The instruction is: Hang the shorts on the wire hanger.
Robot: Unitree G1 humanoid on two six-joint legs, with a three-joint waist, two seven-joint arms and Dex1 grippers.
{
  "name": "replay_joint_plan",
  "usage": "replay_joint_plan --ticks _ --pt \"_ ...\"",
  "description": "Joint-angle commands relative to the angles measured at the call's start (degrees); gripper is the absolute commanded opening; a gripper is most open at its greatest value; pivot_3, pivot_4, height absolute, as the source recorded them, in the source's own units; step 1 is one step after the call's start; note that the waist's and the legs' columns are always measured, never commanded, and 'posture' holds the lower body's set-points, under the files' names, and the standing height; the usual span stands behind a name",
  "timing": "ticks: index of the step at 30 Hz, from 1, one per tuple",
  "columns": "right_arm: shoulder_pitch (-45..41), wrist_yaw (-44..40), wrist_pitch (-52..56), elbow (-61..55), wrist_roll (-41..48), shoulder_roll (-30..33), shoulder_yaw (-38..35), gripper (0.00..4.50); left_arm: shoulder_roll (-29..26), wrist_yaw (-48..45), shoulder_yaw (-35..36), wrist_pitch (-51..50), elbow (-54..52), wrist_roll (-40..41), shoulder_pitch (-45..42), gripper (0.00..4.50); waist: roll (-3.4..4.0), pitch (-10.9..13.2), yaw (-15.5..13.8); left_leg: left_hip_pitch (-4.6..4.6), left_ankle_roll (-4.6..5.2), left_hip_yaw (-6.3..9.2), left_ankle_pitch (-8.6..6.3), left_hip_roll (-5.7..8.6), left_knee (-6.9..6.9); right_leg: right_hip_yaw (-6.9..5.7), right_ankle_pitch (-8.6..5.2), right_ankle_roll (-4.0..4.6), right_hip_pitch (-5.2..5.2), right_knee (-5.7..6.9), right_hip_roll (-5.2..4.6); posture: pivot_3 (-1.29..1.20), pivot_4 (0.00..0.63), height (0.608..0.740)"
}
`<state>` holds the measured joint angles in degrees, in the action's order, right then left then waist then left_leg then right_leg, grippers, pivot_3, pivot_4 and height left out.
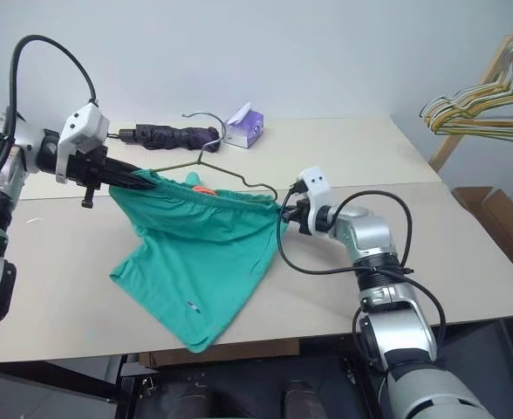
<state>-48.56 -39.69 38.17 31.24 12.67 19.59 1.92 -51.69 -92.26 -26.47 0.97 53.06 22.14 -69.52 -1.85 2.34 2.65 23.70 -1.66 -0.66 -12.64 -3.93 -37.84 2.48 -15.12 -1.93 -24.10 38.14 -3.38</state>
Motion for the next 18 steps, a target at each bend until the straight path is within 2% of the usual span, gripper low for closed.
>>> replay_joint_plan --ticks 1,11,18 --pt "0.18 0.23 -2.05 2.6 -1.57 4.21 -1.69 0.03 -2.6 -0.24 1.9 -0.3 0.98 -0.87 -1.42 0.1 0.0 0.0 -0.01 0.0 0.0 0.0 0.0 0.0 0.0 0.0 0.0 0.0 0.0 0.0 0.0 0.03 0.0 0.74" --pt "1.88 1.03 -2.56 3.1 -1.37 6.72 -3.29 0.03 -4.53 -0.24 2.68 0.19 1.81 -3.15 -1.03 0.1 0.0 0.0 -0.03 0.01 0.0 -0.01 0.0 0.0 0.0 0.01 0.0 0.0 -0.02 0.0 0.0 0.04 0.0 0.74" --pt "1.41 0.57 -2.33 -1.82 -0.7 7.97 -2.94 0.03 -3.86 -0.24 3.16 2.15 4.63 -9.88 -1.5 0.1 0.0 0.0 -0.07 0.01 0.0 -0.01 0.0 0.0 0.0 0.01 0.0 0.0 -0.02 0.0 0.0 0.04 0.0 0.74"
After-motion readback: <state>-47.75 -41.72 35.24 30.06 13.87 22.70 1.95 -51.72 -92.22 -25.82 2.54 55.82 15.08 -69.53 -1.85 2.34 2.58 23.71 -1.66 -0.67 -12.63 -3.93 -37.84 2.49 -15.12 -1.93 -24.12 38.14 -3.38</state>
